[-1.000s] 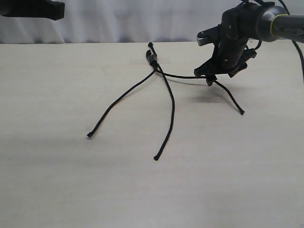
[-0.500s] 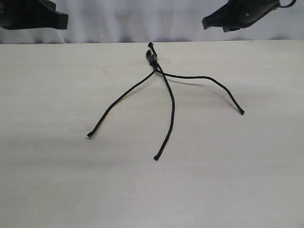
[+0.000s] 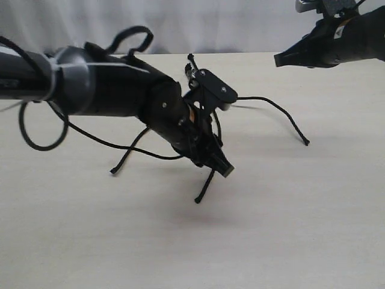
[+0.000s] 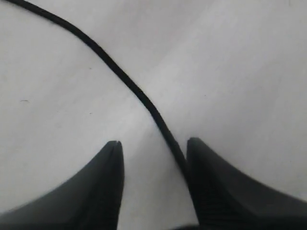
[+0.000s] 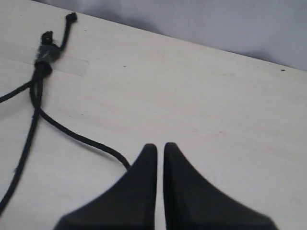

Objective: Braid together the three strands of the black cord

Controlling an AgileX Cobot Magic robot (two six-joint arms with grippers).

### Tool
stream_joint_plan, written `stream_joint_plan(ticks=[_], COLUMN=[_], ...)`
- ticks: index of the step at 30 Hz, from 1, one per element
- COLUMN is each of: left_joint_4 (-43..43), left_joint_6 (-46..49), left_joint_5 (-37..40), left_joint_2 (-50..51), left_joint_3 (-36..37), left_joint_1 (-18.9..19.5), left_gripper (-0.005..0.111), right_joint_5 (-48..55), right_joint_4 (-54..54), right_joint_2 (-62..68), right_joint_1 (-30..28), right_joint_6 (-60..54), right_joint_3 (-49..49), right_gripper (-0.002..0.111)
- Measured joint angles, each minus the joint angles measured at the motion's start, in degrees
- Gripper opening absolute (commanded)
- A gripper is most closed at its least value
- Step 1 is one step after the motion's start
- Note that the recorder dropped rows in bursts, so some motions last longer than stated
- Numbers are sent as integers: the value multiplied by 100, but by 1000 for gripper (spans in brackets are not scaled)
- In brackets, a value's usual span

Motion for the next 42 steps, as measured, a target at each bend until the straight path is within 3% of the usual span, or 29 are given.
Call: stream_joint_plan(ticks=[5, 14, 17, 23, 29, 35, 42], left_joint_4=[0, 0, 29, 339, 510, 694, 888], left_joint_6=[-84, -106, -132, -132, -132, -132, -132], left_joint_5=[-46, -162, -226, -235, 161, 578, 724], left_joint_2=[717, 1060, 1133, 1192, 1150, 529, 67], left_joint_3=[-349, -499, -511, -572, -711, -777, -816], left_joint_1=[-64, -64, -89, -262, -318, 55, 1133], left_gripper=[49, 48, 36, 0, 0, 0, 0], right_joint_5=[14, 14, 14, 14, 14, 14, 14], right_joint_4=[0, 0, 0, 0, 0, 0, 13], right_joint_2=[0, 0, 0, 0, 0, 0, 0], right_joint_1=[-321, -319, -319, -319, -319, -319, -319], right_joint_6=[0, 0, 0, 11, 11, 11, 11], right_joint_3=[0, 0, 0, 0, 0, 0, 0], right_gripper=[4, 4, 4, 4, 4, 4, 4])
